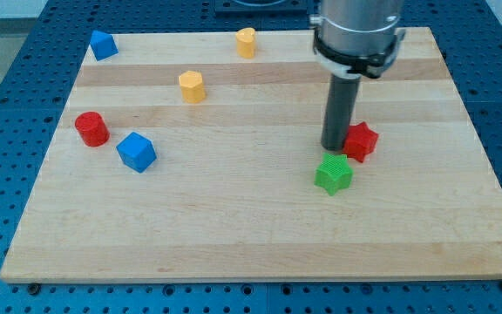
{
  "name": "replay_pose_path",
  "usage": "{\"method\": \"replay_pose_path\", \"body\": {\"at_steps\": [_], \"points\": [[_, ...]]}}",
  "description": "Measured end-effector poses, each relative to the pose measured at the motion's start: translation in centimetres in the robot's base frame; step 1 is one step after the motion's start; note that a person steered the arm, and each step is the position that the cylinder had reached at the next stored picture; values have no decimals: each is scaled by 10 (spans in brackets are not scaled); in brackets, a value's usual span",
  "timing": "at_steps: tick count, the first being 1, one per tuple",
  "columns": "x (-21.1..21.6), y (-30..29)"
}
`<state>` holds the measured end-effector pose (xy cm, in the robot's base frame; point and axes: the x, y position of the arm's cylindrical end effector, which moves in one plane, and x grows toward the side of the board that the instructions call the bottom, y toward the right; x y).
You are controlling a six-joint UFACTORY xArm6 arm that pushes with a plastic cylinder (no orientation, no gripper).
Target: Push the red star towards the right center
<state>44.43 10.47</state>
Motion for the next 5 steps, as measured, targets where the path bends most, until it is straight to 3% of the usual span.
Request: {"method": "replay_pose_path", "body": {"at_steps": [3,5], "points": [[26,-5],[13,45]]}}
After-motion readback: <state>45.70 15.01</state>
